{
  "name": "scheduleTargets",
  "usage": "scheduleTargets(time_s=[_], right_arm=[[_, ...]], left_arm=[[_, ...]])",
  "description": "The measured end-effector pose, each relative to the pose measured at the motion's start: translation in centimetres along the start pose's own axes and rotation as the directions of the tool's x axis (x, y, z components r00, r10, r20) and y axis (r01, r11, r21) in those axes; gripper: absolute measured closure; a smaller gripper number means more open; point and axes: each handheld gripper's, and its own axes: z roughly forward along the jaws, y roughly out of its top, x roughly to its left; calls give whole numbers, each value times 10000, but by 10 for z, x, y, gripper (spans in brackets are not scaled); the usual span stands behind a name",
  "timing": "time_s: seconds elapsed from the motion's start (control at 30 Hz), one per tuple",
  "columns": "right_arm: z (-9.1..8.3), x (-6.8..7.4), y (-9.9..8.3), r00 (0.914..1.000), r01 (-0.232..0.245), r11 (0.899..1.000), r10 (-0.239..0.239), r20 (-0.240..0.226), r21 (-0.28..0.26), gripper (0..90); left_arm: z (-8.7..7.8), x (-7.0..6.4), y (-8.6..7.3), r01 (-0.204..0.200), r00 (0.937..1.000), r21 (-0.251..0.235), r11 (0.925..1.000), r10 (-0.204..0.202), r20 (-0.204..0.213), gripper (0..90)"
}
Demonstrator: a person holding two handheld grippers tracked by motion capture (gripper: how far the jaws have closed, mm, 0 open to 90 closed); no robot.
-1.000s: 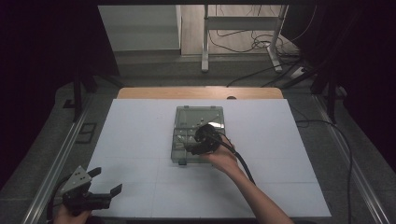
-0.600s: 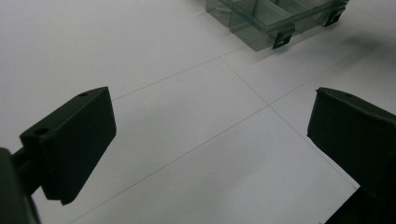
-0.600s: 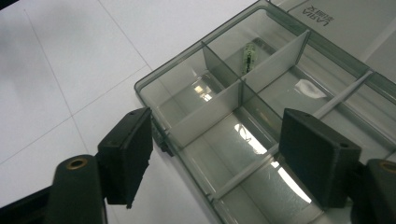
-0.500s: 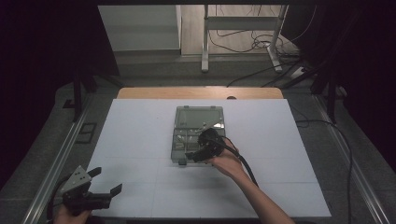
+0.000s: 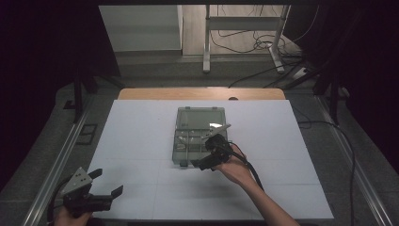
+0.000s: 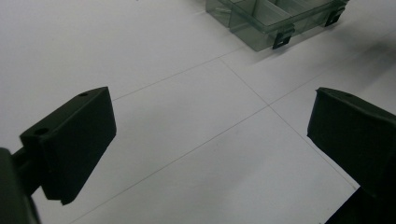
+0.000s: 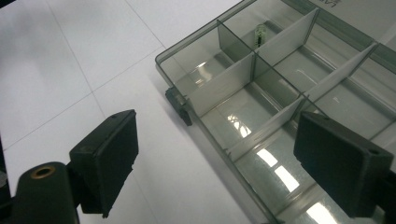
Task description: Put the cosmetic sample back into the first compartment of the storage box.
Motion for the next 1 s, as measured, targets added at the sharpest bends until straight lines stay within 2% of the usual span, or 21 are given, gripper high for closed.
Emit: scheduleTargets(time_s=[0.17,0.37,0.63,0.9,1.0], right_arm=[[-5,1,-1,9998,-37,9999,35,-187,-114,146],[-16,4,-5,10000,78,9995,-80,-41,-311,139],[-29,4,-13,9991,-311,9985,298,-304,-442,156],[-36,3,-20,9992,-374,9982,367,-144,-462,138],[-40,2,-25,9990,-431,9978,425,-125,-502,98]], left_arm=[[0,0,0,-6,10000,11,10000,6,-9,17],[0,0,0,-8,10000,12,10000,8,-8,17],[0,0,0,-21,10000,24,10000,21,-10,17],[1,-1,0,-45,10000,35,10000,45,-17,17],[1,-1,0,-40,10000,26,10000,40,-16,17]])
